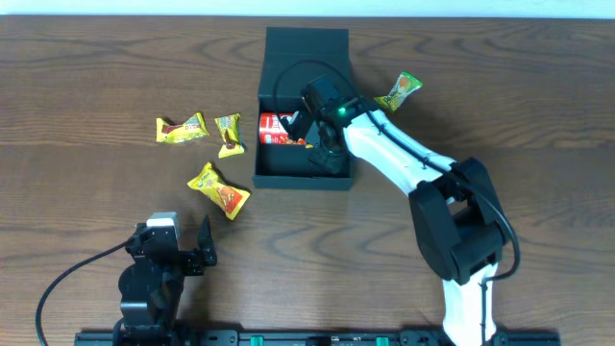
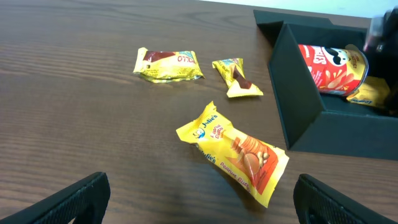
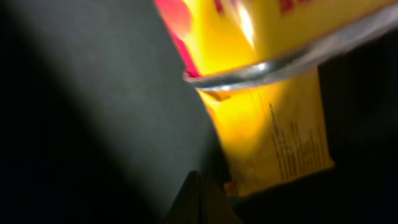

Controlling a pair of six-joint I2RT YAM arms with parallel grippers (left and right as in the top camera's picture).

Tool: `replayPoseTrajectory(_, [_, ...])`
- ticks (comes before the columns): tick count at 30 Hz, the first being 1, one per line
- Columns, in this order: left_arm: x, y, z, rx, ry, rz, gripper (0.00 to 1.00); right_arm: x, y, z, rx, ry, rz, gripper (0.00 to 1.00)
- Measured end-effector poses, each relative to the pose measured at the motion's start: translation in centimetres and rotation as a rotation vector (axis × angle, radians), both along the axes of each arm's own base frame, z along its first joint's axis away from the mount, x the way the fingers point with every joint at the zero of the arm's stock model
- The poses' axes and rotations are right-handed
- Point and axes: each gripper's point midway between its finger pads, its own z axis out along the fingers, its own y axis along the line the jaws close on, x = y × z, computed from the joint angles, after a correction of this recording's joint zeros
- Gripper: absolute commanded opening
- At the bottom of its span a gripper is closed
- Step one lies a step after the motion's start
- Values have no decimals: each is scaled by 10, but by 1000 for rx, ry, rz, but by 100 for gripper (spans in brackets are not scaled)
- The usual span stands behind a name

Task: Pack container
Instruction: 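Lower the yellow packet into the box beside the can and release, then reach the right gripper to the green candy wrapper and grasp it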

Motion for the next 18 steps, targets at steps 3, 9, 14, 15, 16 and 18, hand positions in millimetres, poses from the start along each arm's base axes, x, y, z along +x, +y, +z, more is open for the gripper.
replayPoseTrajectory(3, [0,0,0,0,0,0,95,6,21,59,67,-90,11,1])
replayPoseTrajectory(9, [0,0,0,0,0,-1,96,23,-28,305,441,-534,-249,1])
replayPoseTrajectory(14, [0,0,0,0,0,0,95,68,-146,280,505,-465,-856,2])
replayPoseTrajectory(15, [0,0,0,0,0,0,95,78,-153,257,496,-418,-937,2])
replayPoseTrajectory(16, [0,0,0,0,0,0,95,88,-158,227,481,-360,-1018,2])
replayPoseTrajectory(18, [0,0,0,0,0,0,96,102,-157,165,442,-249,-1144,14])
